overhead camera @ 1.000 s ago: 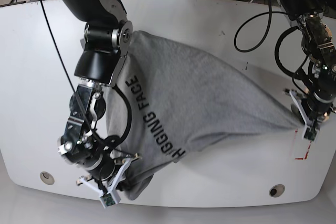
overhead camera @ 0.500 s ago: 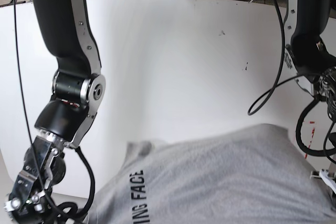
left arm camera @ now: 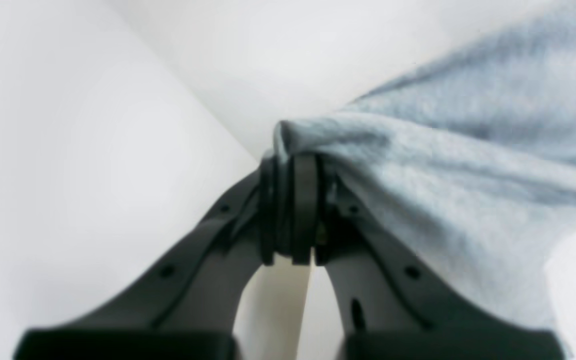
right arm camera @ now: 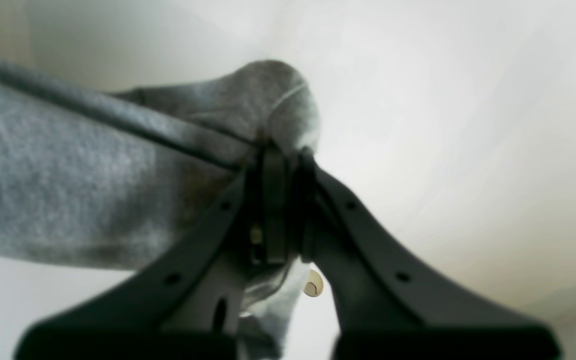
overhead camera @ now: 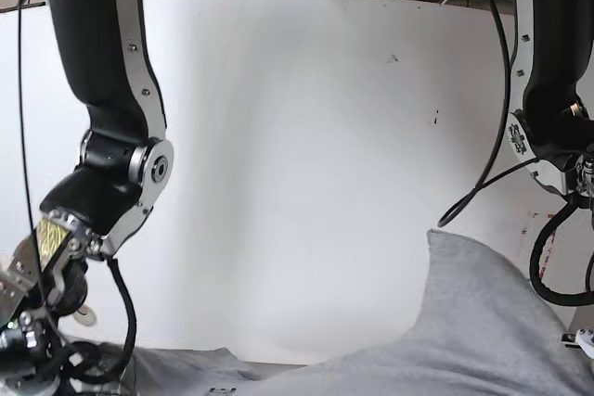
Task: Layout the t-shirt on the table in an organized manner, then fold the t-shirt properly
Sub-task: 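Lift the shirt with both grippers and swing it across the table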
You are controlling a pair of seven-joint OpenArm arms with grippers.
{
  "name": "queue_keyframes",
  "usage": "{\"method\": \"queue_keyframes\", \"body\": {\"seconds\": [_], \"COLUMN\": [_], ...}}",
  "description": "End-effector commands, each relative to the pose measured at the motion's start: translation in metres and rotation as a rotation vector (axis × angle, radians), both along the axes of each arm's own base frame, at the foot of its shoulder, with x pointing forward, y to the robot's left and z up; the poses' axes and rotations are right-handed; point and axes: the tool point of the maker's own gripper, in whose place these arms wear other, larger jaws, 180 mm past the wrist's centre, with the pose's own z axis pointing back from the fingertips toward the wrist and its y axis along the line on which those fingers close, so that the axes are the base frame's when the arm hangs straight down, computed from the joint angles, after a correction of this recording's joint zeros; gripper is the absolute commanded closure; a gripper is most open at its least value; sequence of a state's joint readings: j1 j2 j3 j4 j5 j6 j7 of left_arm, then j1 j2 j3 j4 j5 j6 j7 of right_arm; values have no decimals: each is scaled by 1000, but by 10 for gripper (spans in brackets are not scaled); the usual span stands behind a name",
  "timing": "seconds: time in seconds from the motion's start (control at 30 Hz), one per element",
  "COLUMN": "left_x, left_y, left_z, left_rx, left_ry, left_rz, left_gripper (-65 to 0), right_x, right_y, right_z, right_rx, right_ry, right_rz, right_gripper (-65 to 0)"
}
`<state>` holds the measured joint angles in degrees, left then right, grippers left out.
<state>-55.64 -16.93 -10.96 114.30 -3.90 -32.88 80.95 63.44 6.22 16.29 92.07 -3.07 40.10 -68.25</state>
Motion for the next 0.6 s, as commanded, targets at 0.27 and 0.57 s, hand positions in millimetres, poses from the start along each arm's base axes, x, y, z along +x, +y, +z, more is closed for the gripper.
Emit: {"method": "queue_keyframes", "body": {"seconds": [0.27, 0.57], "left_x": [3, -14], "left_y": [4, 9], "left_z": [-65, -173], "left_rx": [14, 37], "left_ry": [148, 410], "left_rz": [9, 8], "left_gripper": [0, 0], "right_x": [-65, -121], "right_y": [-1, 8], "right_z": [-102, -240], "right_rx": [-89, -4], "right_ry": [75, 328], "right_rz": [-54, -26], "right_gripper": [-2, -2]}}
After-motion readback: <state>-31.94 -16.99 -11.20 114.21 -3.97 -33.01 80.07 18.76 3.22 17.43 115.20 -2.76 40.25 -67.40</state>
